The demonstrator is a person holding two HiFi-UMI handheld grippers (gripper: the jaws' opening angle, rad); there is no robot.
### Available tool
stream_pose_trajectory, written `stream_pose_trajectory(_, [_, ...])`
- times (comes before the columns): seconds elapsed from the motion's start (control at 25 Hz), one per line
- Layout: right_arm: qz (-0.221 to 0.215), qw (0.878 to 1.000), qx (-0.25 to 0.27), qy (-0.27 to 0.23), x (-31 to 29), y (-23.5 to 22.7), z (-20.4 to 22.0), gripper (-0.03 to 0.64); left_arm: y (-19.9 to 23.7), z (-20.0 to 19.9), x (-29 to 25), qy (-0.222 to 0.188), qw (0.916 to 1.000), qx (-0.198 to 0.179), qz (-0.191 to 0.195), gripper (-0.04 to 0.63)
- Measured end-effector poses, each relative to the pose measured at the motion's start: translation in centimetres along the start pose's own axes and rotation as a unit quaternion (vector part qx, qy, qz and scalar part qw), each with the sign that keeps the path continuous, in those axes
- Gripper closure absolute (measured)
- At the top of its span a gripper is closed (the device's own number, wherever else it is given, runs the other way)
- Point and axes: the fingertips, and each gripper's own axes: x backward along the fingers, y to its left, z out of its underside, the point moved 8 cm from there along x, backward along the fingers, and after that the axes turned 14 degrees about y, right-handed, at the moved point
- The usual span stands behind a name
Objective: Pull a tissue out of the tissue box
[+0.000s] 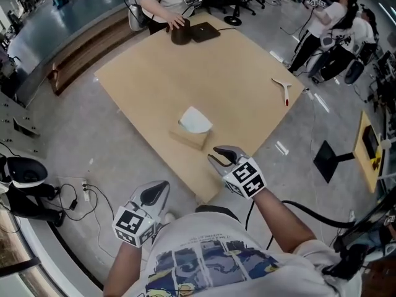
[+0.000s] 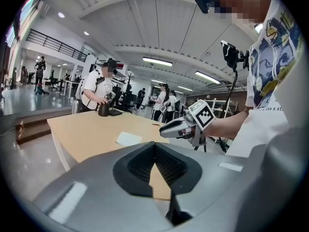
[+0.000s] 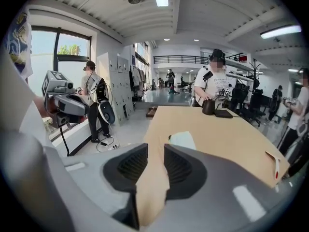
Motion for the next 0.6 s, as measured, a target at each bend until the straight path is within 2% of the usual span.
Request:
stream_pose_trajectory(0.4, [-0.028, 0.999, -0.026, 0.025, -6.7, -8.4, -0.7, 0.494, 0.6, -1.3, -2.1, 0.009, 0.9975, 0.037, -0.059, 0.592])
stream_pose_trajectory(0.6, [-0.04, 0.997, -0.045, 0.041, -9.9, -11.1, -1.0, 0.482, 0.8, -2.1, -2.8, 0.016, 0.9958, 0.05, -0.074, 0.592])
